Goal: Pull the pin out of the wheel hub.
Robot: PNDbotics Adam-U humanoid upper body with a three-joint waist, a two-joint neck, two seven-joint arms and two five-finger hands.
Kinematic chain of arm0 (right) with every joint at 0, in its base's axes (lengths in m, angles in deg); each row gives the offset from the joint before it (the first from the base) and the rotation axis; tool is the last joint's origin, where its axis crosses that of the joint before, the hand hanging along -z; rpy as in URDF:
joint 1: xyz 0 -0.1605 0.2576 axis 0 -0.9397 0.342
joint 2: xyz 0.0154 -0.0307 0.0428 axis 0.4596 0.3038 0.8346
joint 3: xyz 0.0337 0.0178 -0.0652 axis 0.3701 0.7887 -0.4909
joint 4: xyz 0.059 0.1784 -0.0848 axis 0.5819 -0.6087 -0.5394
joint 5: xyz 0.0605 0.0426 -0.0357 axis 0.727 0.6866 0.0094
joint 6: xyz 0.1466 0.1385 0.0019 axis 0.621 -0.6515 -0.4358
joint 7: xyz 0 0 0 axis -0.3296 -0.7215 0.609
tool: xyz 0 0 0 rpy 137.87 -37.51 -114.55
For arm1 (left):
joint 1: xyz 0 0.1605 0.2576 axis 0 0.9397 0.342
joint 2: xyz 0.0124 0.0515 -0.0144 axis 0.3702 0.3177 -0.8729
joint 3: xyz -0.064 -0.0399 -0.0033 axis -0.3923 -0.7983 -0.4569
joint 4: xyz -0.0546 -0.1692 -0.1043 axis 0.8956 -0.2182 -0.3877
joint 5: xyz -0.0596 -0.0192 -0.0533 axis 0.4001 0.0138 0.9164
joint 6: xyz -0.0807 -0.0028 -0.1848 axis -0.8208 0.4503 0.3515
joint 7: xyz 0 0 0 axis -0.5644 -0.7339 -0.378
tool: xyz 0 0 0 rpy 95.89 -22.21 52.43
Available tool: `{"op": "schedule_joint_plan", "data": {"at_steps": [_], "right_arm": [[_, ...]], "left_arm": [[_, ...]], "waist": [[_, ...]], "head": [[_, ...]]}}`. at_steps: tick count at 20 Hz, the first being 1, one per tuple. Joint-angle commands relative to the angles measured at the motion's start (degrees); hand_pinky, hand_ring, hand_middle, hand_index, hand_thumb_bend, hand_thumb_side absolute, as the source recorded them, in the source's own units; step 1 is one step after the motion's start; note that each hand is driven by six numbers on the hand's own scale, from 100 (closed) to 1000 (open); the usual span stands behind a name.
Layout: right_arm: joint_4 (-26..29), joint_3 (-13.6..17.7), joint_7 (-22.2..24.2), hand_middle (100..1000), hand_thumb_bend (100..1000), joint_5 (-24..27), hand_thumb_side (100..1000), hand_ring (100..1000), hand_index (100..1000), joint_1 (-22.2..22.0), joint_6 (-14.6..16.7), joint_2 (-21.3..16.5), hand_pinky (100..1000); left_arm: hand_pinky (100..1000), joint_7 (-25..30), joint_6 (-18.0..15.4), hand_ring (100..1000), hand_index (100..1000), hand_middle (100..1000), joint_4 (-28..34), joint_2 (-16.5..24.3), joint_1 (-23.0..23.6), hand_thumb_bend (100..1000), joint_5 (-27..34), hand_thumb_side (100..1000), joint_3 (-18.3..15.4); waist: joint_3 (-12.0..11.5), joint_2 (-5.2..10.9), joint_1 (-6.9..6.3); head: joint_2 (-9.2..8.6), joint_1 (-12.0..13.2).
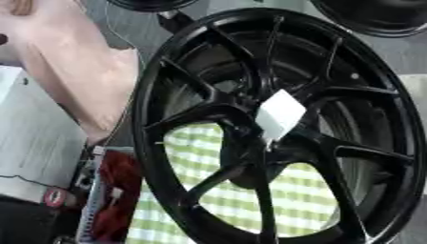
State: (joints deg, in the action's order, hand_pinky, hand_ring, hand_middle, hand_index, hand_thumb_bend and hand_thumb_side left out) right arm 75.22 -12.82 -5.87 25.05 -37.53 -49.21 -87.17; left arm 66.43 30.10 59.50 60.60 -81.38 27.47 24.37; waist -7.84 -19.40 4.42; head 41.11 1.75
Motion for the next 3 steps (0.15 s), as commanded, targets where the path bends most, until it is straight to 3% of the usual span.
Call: {"op": "schedule_joint_plan", "data": {"at_steps": [1, 3], "right_arm": [[1.78, -1.01, 1.25, 519, 322, 2.10, 198, 705, 638, 1.07, 0.42, -0.19, 891], [2.13, -1.46, 1.99, 517, 319, 2.30, 193, 701, 637, 1.35, 0.23, 0.44, 888]], "left_arm": [[888, 0.26, -0.16, 619, 777, 605, 1.02, 0.39, -0.56, 100, 0.14, 863, 0.10], [888, 0.30, -0.20, 619, 777, 604, 1.02, 0.35, -0.58, 100, 0.14, 864, 0.13]], "waist": [[-0.05, 0.85, -0.31], [-0.12, 0.78, -0.33]], "head": [[-0.75, -0.37], [-0.77, -0.39]]}}
